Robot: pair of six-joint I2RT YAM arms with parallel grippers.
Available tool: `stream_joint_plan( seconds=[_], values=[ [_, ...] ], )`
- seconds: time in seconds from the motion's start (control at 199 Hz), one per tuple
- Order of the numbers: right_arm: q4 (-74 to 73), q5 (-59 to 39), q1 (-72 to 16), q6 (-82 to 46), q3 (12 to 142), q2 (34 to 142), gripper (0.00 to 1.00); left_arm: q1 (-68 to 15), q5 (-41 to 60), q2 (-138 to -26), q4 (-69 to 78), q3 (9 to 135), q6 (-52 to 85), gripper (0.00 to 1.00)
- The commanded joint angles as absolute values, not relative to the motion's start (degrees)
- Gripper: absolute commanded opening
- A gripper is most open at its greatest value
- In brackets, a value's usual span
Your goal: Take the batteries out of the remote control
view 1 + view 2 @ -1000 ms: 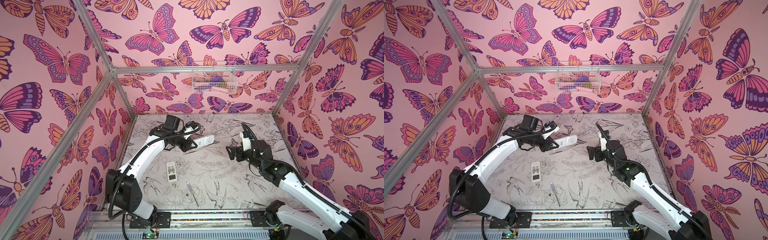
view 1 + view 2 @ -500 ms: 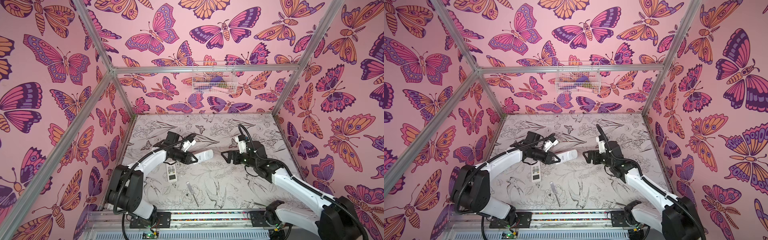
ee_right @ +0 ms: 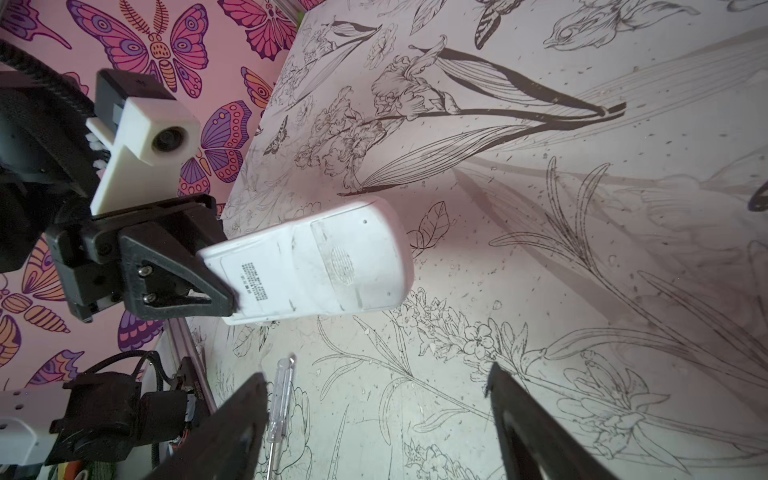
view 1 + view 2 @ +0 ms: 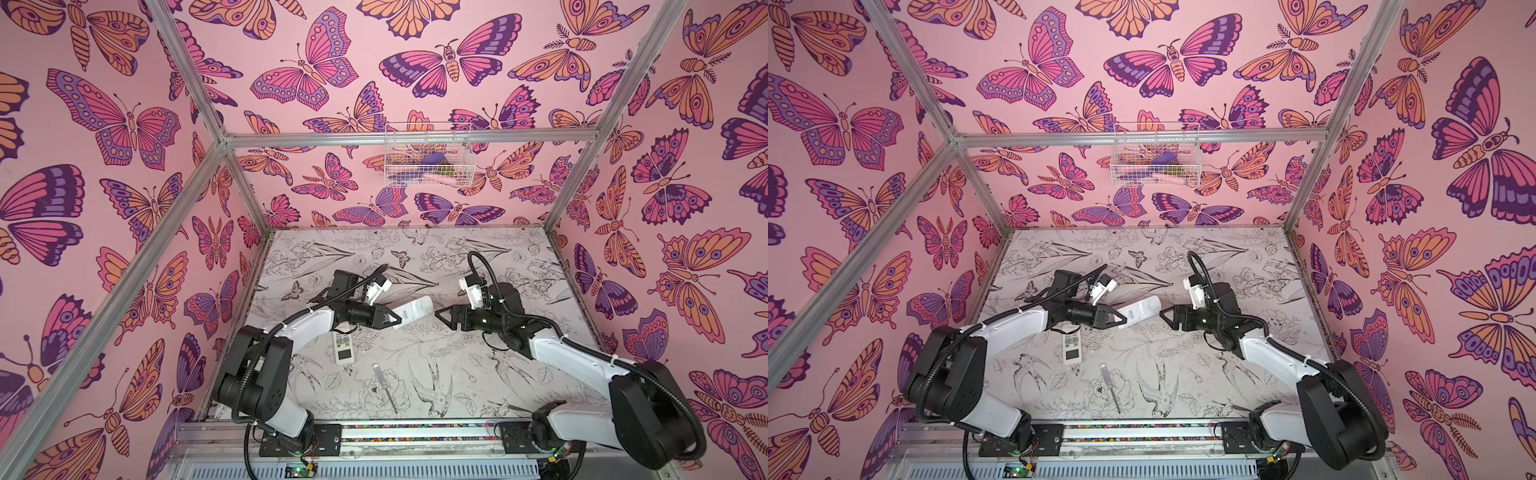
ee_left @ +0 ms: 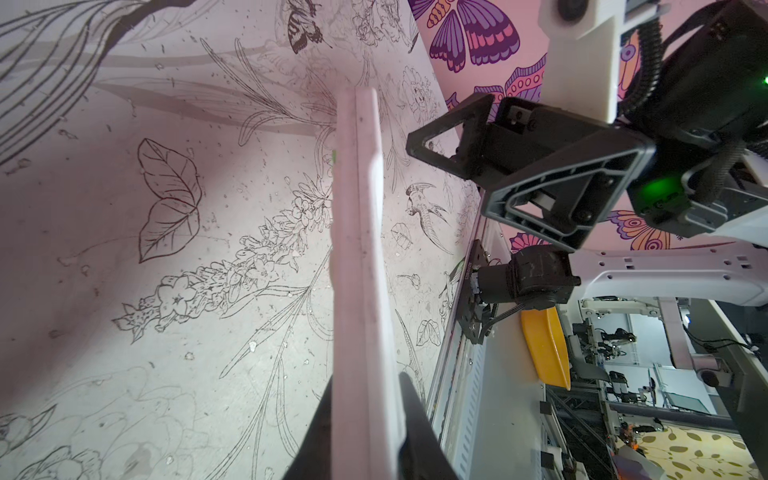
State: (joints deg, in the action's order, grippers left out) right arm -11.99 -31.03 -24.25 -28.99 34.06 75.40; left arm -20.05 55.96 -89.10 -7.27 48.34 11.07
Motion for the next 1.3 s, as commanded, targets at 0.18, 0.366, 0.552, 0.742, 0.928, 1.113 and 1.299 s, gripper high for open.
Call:
stream_joint_plan(
  seconds=[0.18,0.366,0.552,0.742,0.928,1.113,1.299],
  values=[
    [-16.4,-41.5,-22.1,-27.7,39.2,82.8,0.78,-21.1,59.8,-89.5,-4.7,47.8,11.2,0.0],
    [-16.3,-45.3,-21.5,-26.2,41.8,86.2,0.76,-21.5,60.6,-89.4,-4.6,47.8,10.8,0.0],
    [-16.1,-47.6,-21.4,-25.4,43.7,88.6,0.7,-21.8,61.1,-89.4,-5.0,48.0,11.2,0.0],
    [-15.6,-49.9,-21.3,-25.5,45.0,91.9,0.56,-22.0,61.2,-89.6,-5.4,48.6,11.7,0.0],
    [-14.4,-49.2,-21.3,-24.7,45.5,92.7,0.52,-22.2,60.9,-89.8,-5.5,48.7,11.4,0.0],
    [-14.1,-48.7,-21.3,-24.1,45.1,92.6,0.49,-22.6,60.6,-90.0,-5.5,48.8,10.9,0.0],
    [-16.1,-48.6,-21.3,-25.0,43.8,92.8,0.44,-22.8,60.3,-90.2,-6.0,49.0,10.3,0.0]
  ],
)
